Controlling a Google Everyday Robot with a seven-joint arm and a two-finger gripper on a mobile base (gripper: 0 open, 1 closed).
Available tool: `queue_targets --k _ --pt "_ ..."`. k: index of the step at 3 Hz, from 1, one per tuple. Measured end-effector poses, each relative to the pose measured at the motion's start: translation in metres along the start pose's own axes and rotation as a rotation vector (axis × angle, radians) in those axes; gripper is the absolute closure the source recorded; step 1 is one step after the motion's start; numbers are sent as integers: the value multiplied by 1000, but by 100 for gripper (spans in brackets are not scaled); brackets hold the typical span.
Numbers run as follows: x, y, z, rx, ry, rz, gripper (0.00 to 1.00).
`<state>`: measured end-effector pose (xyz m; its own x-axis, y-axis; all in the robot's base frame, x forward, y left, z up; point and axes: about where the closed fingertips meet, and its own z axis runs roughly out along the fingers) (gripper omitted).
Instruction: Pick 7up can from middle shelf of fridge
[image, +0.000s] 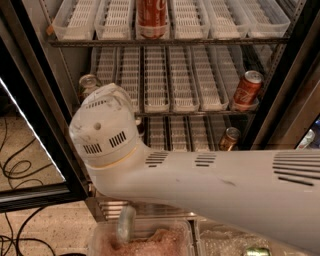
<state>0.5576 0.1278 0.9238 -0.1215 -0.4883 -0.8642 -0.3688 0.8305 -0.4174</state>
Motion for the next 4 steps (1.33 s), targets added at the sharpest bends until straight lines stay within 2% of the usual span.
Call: queue_targets --k 1,2,4 --pt "-1 -1 -2 5 3 -25 100" --pt "7 -13 -5 44 15 -19 100" --pt "-6 6 11 -3 -13 -47 100"
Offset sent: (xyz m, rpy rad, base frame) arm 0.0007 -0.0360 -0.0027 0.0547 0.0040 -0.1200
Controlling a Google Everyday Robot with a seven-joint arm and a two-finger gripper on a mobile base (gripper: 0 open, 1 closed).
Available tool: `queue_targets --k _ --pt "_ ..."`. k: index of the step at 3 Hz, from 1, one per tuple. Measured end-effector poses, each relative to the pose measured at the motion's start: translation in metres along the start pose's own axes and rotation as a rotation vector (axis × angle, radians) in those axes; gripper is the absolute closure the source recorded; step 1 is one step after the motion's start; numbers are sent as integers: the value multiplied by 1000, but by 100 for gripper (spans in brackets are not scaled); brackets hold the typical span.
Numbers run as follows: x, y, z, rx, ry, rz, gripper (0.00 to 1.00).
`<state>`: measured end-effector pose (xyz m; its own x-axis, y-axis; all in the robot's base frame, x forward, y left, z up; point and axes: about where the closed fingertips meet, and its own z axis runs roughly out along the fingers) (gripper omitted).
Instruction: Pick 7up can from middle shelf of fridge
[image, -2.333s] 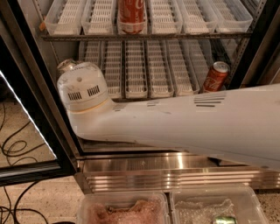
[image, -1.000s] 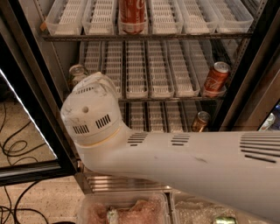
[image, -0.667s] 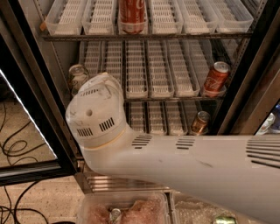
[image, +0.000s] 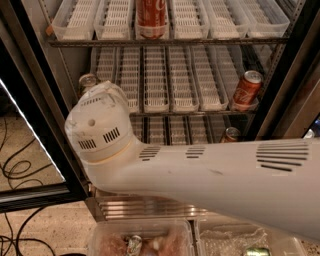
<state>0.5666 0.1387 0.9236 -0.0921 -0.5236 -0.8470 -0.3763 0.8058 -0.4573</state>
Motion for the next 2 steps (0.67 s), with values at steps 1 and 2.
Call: queue_targets --k 1,2 --pt "-7 5 5 -13 -11 -8 100" --pt "-12 7 8 -19 -20 -9 100"
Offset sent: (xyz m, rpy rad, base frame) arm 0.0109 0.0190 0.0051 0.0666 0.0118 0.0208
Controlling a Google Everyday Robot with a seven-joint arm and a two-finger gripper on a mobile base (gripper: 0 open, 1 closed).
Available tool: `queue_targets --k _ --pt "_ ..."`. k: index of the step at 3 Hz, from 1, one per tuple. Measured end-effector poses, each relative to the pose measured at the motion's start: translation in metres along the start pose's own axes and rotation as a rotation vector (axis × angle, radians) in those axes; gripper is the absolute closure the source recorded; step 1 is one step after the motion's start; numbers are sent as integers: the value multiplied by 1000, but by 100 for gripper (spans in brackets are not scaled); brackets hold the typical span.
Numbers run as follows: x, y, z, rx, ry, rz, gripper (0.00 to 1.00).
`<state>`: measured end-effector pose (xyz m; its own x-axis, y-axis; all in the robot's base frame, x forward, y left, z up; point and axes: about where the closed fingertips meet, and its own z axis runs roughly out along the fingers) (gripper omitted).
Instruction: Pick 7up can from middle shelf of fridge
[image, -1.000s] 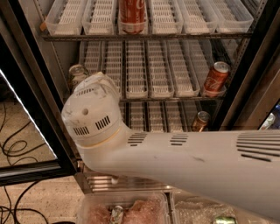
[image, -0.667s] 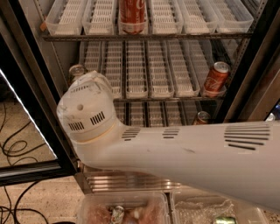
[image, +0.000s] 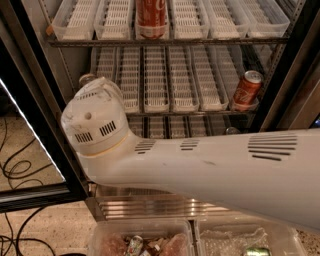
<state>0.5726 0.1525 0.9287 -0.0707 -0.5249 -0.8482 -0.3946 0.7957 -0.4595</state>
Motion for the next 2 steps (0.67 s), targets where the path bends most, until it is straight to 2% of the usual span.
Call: queue_targets --k 2 --pt "-2 1 3 -2 5 2 100"
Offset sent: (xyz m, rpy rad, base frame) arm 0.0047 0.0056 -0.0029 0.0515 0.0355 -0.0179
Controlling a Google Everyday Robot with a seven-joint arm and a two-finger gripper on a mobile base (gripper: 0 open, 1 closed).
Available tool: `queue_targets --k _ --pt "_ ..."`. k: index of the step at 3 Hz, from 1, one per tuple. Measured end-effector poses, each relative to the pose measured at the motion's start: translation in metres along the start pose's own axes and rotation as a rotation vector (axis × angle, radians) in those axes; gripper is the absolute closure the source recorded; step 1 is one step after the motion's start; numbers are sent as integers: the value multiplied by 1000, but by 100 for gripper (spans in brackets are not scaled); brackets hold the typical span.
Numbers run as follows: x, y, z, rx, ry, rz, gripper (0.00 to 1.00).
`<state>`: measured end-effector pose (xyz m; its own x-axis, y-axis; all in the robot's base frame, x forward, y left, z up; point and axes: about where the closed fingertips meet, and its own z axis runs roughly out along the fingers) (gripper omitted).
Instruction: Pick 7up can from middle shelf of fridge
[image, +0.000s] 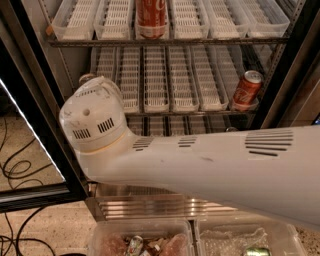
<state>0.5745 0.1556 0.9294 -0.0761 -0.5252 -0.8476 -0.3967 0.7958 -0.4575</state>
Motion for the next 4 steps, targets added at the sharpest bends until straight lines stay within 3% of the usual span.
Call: queue_targets --k 2,3,4 --pt "0 0 0 0 0 -1 58" --pt "8 -7 -16 10 20 -21 51" --pt "21 -14 -35 30 58 -26 51"
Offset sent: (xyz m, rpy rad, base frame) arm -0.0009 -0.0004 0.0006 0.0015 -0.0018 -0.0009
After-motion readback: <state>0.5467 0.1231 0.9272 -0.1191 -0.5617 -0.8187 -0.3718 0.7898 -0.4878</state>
